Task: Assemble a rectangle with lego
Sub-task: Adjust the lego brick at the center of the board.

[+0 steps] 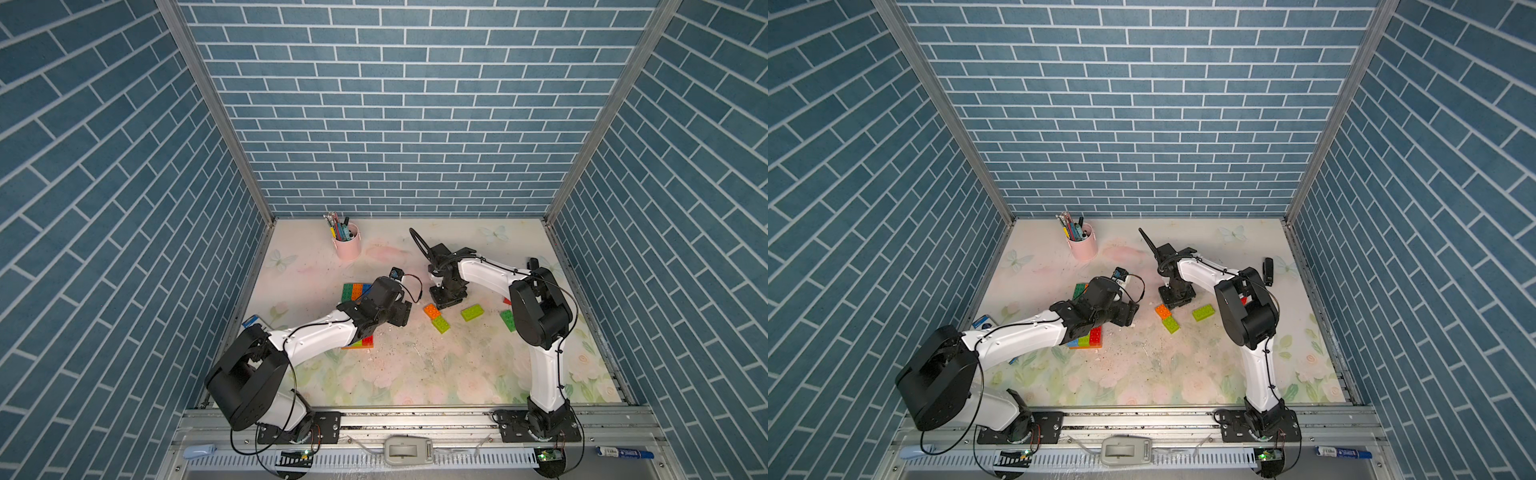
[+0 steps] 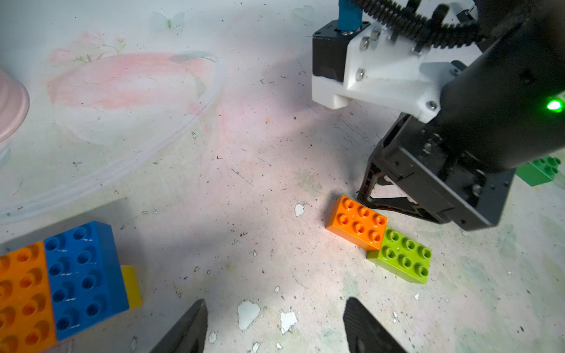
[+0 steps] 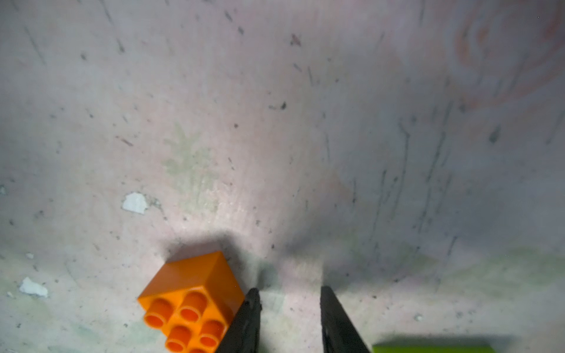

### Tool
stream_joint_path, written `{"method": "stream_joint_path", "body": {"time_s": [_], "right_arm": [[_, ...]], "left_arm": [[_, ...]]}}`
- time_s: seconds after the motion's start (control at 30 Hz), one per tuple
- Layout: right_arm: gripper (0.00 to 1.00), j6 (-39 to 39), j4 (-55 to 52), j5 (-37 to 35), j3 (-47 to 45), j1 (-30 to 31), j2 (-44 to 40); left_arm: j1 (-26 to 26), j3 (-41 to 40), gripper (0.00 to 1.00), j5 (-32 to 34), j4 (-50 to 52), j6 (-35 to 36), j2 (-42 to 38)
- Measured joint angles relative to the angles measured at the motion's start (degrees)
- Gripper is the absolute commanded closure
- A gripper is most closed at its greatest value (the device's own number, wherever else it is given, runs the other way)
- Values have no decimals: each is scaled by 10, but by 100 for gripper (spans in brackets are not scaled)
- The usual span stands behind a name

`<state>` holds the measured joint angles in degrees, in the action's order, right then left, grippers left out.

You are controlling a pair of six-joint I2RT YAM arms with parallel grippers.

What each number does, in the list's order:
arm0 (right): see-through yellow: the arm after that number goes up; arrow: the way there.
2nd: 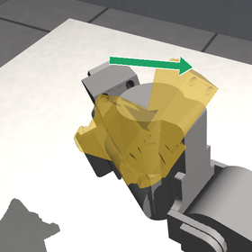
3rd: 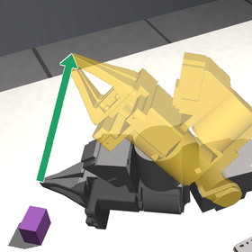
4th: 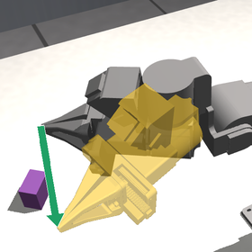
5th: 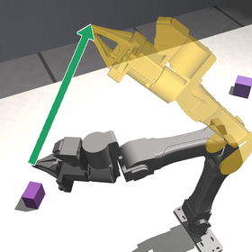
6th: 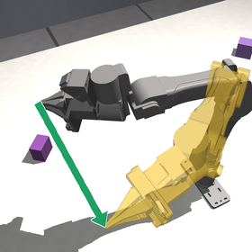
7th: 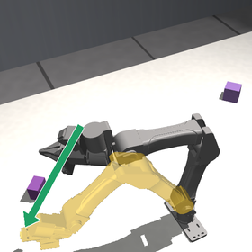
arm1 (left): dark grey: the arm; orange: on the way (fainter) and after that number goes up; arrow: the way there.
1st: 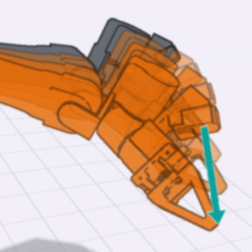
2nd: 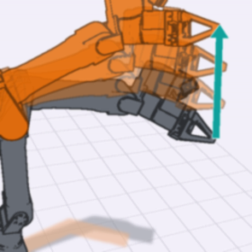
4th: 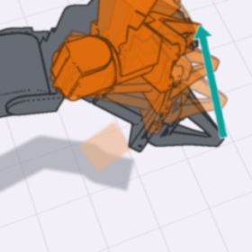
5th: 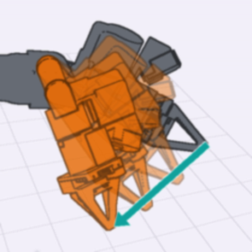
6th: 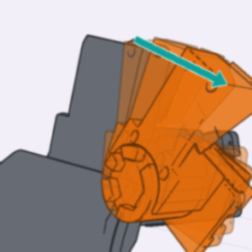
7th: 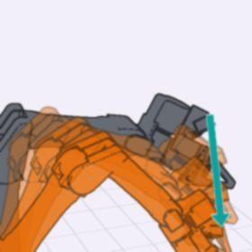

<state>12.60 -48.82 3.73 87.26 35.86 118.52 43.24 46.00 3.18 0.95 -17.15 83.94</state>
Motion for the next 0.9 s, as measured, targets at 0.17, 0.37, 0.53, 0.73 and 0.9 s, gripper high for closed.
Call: {"method": "stream_joint_path", "body": {"time_s": [0.17, 0.37, 0.53, 0.73, 0.9], "right_arm": [[65, 0, -1, 1, 2, 4, 7], [65, -5, -5, 2, 12, 6, 13], [65, -6, -6, 2, 13, 6, 14], [65, -6, -7, 2, 16, 7, 16], [64, -7, -12, 2, 23, 9, 21]], "left_arm": [[0, 0, 28, 1, 0, 0, -1], [0, -3, 27, 2, -1, 0, -5], [0, -5, 28, 2, -3, 0, -7], [0, -7, 27, 2, -4, 0, -7], [0, -7, 28, 2, -4, 0, -7]]}}
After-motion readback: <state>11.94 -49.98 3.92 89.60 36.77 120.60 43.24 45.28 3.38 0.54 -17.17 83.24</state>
